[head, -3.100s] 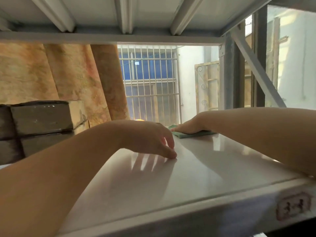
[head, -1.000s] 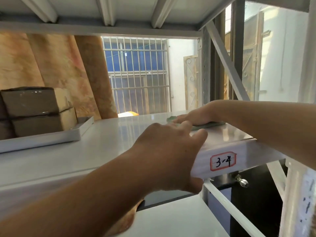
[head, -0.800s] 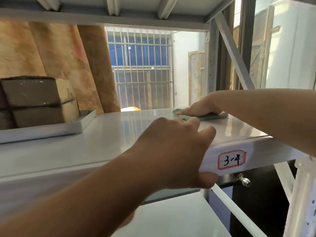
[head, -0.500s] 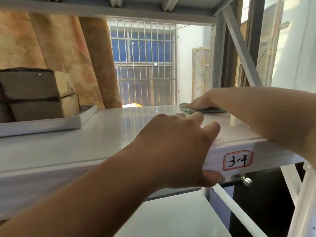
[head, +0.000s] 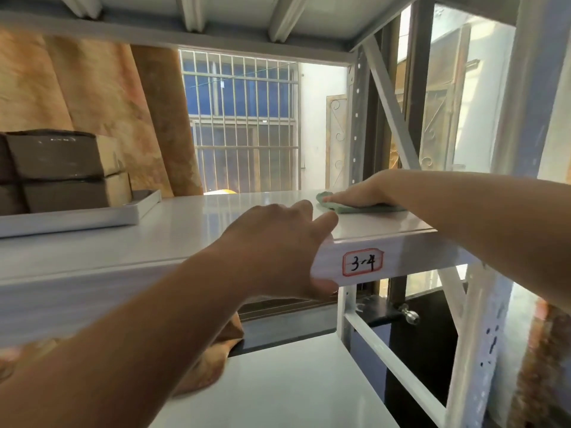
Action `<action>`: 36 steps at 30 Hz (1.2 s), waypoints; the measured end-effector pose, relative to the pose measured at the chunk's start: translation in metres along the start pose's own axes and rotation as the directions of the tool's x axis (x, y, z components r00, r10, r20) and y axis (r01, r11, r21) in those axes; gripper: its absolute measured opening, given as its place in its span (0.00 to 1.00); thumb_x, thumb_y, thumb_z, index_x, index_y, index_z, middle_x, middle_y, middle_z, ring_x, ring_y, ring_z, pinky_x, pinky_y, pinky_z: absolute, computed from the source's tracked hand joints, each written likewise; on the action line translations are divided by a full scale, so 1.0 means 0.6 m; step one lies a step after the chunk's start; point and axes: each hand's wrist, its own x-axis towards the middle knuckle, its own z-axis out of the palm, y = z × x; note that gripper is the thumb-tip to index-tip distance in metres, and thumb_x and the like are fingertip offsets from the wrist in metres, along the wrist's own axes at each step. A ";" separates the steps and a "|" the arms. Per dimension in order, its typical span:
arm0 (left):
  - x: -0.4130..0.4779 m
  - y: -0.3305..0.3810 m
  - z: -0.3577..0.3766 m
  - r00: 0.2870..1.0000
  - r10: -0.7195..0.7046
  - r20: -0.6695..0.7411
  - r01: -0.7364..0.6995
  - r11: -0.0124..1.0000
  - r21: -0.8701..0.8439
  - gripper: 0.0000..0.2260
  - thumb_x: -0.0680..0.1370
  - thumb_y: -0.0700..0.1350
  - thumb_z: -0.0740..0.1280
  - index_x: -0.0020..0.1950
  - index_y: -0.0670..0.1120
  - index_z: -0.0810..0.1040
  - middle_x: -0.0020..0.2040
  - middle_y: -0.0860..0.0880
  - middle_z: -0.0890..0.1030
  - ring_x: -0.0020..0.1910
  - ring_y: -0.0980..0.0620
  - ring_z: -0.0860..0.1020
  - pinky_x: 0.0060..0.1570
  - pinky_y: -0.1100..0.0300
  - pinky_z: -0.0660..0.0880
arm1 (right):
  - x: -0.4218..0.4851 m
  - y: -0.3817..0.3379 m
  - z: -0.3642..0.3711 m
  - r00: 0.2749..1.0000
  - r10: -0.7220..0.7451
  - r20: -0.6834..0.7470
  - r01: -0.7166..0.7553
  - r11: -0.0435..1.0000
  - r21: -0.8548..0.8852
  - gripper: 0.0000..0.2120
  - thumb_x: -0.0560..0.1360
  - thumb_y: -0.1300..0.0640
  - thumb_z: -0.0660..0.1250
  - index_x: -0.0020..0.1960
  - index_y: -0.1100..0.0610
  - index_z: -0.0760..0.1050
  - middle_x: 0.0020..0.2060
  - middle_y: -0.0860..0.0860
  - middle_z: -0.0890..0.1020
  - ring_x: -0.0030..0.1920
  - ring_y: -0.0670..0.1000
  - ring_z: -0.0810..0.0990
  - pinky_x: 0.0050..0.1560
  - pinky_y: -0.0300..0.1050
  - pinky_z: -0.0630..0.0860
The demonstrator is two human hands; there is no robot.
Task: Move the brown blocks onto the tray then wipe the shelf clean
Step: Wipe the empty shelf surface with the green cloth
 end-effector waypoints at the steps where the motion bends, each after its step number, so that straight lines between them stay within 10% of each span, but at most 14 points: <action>1: 0.000 0.002 0.000 1.000 -0.005 -0.001 0.005 1.000 -0.004 0.34 0.69 0.68 0.63 0.68 0.54 0.58 0.60 0.50 0.73 0.45 0.54 0.68 0.43 0.60 0.71 | -0.008 0.001 -0.001 1.000 -0.005 0.001 0.005 1.000 0.013 0.34 0.75 0.32 0.53 0.70 0.55 0.67 0.67 0.55 0.72 0.67 0.59 0.70 0.70 0.53 0.64; 8: -0.002 0.015 0.006 1.000 -0.009 -0.012 0.009 1.000 0.009 0.33 0.70 0.67 0.63 0.69 0.54 0.57 0.59 0.51 0.74 0.45 0.54 0.70 0.48 0.59 0.76 | -0.029 0.058 0.012 0.998 -0.033 0.054 0.027 0.994 0.105 0.36 0.68 0.25 0.55 0.57 0.53 0.76 0.53 0.57 0.84 0.52 0.55 0.84 0.65 0.51 0.73; 24: -0.011 0.019 0.005 0.998 -0.037 -0.057 0.040 0.998 0.055 0.30 0.70 0.68 0.61 0.67 0.55 0.60 0.57 0.54 0.75 0.41 0.55 0.69 0.43 0.64 0.74 | -0.090 0.097 0.030 0.961 -0.278 -0.013 0.278 0.959 0.060 0.26 0.77 0.34 0.48 0.71 0.42 0.63 0.52 0.51 0.80 0.54 0.50 0.80 0.66 0.53 0.70; 30: -0.006 0.013 0.002 0.998 -0.013 -0.061 0.018 0.997 0.081 0.30 0.70 0.70 0.60 0.66 0.55 0.63 0.57 0.54 0.76 0.41 0.55 0.69 0.42 0.63 0.72 | -0.098 0.093 0.027 0.972 -0.232 0.036 0.227 0.967 0.115 0.14 0.77 0.36 0.50 0.46 0.41 0.70 0.46 0.50 0.80 0.45 0.47 0.79 0.62 0.47 0.70; 36: 0.014 -0.004 -0.023 0.998 0.060 -0.025 -0.058 0.996 0.061 0.27 0.71 0.70 0.55 0.60 0.54 0.73 0.54 0.57 0.78 0.47 0.55 0.78 0.45 0.60 0.77 | -0.085 0.091 0.023 0.965 -0.256 0.049 0.253 0.966 0.059 0.24 0.76 0.34 0.50 0.68 0.42 0.66 0.52 0.53 0.81 0.52 0.51 0.82 0.65 0.51 0.73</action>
